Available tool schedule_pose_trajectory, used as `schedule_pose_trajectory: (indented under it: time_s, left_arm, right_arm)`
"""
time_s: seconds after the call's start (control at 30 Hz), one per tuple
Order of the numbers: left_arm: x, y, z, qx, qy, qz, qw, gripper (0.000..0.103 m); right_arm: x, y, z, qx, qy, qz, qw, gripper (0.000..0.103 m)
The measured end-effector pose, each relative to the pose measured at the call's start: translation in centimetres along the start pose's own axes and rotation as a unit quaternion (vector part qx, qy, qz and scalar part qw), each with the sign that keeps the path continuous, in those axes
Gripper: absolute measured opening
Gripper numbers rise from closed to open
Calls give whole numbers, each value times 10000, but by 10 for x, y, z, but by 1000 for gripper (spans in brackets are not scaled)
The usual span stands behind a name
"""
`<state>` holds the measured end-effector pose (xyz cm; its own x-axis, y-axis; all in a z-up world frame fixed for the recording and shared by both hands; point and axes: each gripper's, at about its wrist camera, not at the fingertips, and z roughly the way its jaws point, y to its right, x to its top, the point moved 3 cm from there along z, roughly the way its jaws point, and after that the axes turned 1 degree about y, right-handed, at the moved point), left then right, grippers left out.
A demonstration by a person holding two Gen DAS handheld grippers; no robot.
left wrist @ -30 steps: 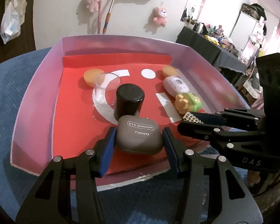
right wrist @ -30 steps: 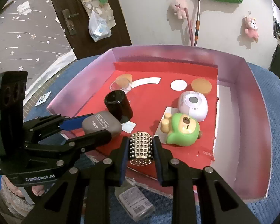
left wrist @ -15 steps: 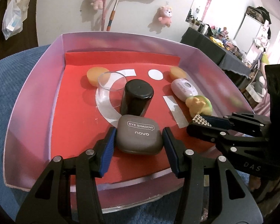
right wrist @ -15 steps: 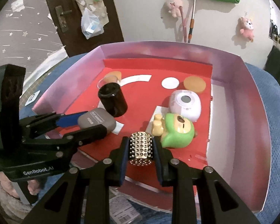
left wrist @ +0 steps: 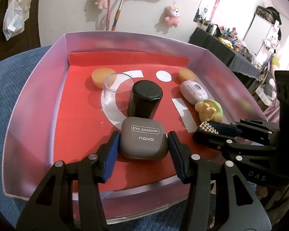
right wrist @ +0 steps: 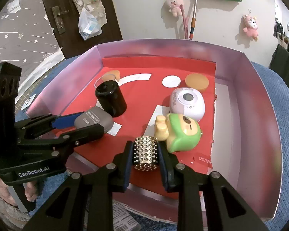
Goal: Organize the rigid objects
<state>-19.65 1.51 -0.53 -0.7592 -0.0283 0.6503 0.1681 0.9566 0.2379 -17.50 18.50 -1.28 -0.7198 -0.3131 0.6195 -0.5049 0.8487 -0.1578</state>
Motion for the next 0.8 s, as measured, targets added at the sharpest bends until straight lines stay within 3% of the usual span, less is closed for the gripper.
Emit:
schedule_pose_trajectory:
  time_s: [0.6, 0.8]
  left_arm:
    - [2, 0, 4, 58, -16, -6, 10000, 49]
    - [2, 0, 2, 168, -6, 5, 9999, 52]
  right_arm:
    - [0, 2, -1, 147, 22, 157, 9998, 28]
    - [-1, 2, -2, 175, 36, 149, 9997, 36]
